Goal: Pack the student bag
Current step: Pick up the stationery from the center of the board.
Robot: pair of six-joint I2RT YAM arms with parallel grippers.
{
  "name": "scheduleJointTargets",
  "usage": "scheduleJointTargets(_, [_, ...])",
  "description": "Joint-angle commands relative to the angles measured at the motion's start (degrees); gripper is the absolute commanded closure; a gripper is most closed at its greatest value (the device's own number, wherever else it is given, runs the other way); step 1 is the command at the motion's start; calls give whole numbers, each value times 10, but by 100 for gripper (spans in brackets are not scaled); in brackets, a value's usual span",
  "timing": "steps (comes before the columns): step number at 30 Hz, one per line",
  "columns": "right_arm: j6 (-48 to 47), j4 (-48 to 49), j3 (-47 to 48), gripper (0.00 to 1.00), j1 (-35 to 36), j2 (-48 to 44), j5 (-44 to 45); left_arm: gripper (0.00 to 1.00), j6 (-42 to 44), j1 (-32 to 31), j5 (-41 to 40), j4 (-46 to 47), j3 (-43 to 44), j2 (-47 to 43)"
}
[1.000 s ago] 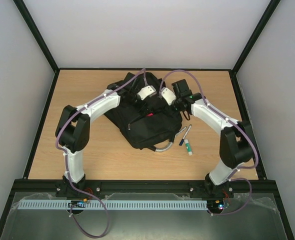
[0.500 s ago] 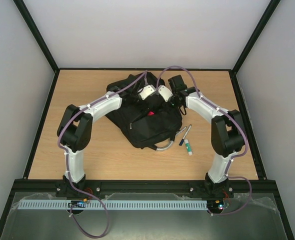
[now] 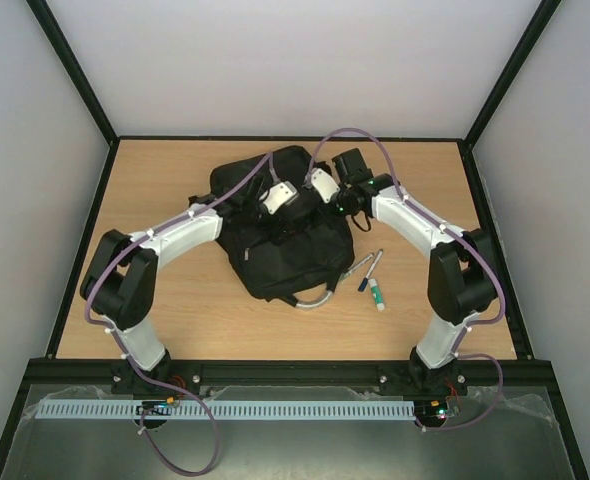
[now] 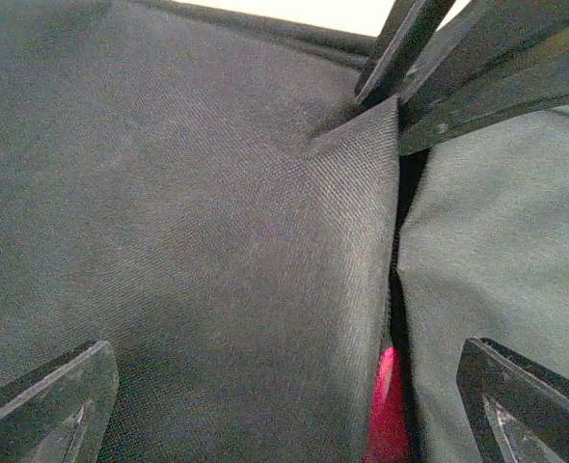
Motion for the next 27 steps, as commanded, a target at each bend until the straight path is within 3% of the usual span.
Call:
scheduleJointTargets(1, [26,-18,-7,87,33,-31,-54,1,8,-14,-25,29,-32,-12])
scheduleJointTargets(10, [32,-23,-9,88,41,-40,-72,1,38,-31,-208,82,-40,24])
scheduleJointTargets(19, [39,-21,-20,87,42,-49,-69,1,100,-10,-202,87,-38,41])
scheduleJointTargets(24, [38,-20,-23,88,41,-47,-54,1,119,-2,-359,131,-36,37])
scheduleJointTargets(27, [35,-17,-26,89,41,-45,-41,1,84,26,-387,130,-14,26])
